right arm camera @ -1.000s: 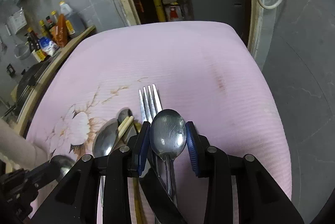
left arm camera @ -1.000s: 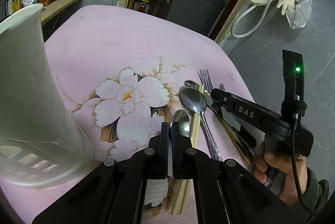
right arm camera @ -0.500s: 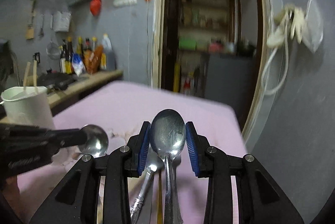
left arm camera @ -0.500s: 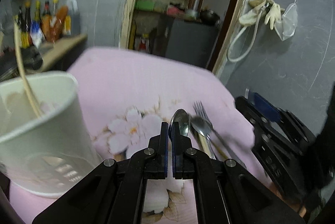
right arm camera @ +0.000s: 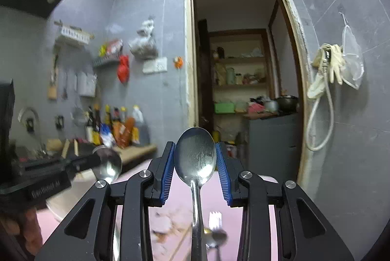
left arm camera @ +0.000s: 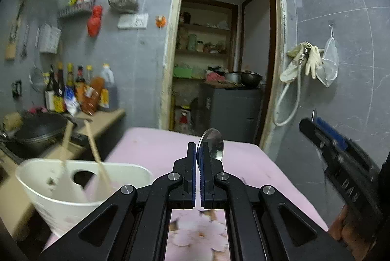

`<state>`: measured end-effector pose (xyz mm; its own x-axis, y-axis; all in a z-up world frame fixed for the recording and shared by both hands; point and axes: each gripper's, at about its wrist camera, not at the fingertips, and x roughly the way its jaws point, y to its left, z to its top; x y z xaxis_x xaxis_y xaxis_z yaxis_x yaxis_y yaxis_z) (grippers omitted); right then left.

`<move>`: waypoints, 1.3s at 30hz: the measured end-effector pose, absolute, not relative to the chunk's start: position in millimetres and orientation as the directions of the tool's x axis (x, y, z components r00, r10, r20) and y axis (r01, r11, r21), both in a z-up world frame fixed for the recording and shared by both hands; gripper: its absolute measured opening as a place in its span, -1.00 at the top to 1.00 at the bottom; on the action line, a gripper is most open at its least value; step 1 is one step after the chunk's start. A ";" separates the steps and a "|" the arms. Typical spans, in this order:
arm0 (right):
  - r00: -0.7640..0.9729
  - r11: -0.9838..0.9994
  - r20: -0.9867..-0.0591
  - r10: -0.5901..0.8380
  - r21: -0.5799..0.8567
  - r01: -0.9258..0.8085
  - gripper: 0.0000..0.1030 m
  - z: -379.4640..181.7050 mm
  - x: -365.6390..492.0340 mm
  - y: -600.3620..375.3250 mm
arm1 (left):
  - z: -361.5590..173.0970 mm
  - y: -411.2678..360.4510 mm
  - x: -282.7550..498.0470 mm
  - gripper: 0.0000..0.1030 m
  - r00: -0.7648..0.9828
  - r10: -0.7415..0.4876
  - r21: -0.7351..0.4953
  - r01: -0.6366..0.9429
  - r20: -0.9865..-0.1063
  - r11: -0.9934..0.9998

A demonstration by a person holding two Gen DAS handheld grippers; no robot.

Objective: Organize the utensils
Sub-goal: 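Lift both spoons and carry them toward the white utensil holder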

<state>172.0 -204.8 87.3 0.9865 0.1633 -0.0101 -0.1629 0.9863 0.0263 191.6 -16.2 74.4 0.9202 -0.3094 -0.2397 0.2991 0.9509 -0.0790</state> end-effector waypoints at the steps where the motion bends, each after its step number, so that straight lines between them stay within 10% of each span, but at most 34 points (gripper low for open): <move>1: 0.984 0.983 0.002 0.180 0.037 -0.180 0.40 92.0 172.5 -203.8 | 78.8 -11.5 188.6 0.99 0.928 -0.294 -0.070 0.286 -0.230 0.956; 18: 0.873 0.858 0.144 0.467 0.166 -0.486 0.40 139.1 211.9 -115.9 | 139.9 111.7 182.4 0.99 0.996 0.028 -0.017 -0.030 -0.087 0.999; 39: 0.811 0.744 0.134 0.569 0.338 -0.577 0.40 107.4 264.9 -68.1 | 83.0 169.1 219.4 0.98 0.960 0.262 0.082 -0.254 -0.101 0.964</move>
